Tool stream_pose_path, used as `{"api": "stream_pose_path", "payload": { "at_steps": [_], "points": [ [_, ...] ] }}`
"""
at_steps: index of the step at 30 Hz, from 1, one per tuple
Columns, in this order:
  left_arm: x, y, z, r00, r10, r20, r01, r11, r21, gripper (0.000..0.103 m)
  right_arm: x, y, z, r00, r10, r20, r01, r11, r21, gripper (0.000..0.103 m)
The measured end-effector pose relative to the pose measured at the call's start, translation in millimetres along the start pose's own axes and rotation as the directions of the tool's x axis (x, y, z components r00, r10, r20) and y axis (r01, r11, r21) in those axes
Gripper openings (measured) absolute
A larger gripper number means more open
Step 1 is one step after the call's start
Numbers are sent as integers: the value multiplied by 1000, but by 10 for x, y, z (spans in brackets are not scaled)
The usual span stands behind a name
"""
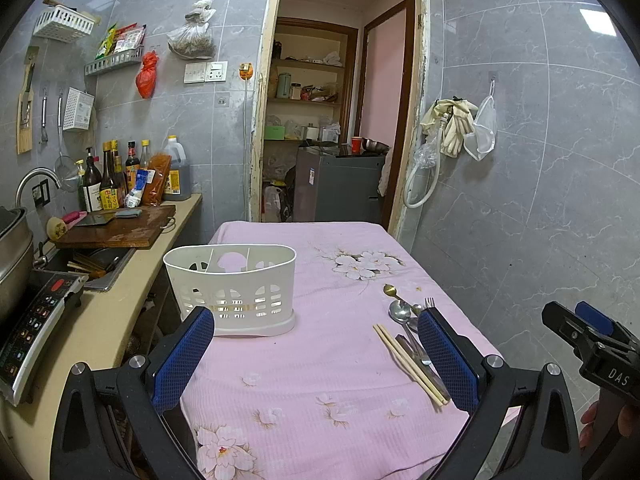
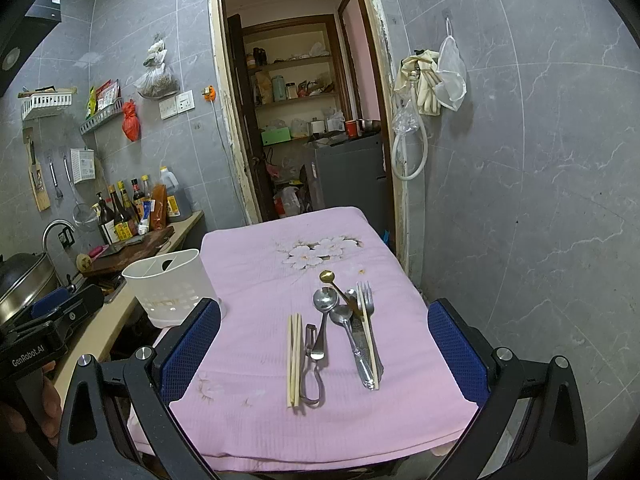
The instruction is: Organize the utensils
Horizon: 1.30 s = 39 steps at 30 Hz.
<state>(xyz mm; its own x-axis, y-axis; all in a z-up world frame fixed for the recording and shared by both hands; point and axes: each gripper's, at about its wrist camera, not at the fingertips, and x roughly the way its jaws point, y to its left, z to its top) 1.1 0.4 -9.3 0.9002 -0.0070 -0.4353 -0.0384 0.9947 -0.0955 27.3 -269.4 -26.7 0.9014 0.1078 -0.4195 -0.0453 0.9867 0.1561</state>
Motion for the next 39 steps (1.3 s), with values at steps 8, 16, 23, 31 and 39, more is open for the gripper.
{"api": "stream_pose_path", "payload": {
  "at_steps": [8,16,23,31,39],
  "points": [
    [-1,-2,-6,1000,1,-3,-1,1000,1,102,2,-1,-1,1000,1,-1,-1,1000,1,102],
    [4,16,0,1000,2,3,-2,1000,0,102,38,34,-7,1000,-3,9,3,1000,-2,102],
    [58,60,144,1000,25,15,-25,1000,-13,102,-18,216,40,999,-4,46,5,1000,-25,102],
    [117,51,400,998,15,55,-14,999,-30,102,8,201,313,993,-33,109,40,997,-63,102],
    [418,-76,511,999,-2,37,3,1000,-31,102,151,132,597,990,9,140,10,990,-138,102]
  ]
}}
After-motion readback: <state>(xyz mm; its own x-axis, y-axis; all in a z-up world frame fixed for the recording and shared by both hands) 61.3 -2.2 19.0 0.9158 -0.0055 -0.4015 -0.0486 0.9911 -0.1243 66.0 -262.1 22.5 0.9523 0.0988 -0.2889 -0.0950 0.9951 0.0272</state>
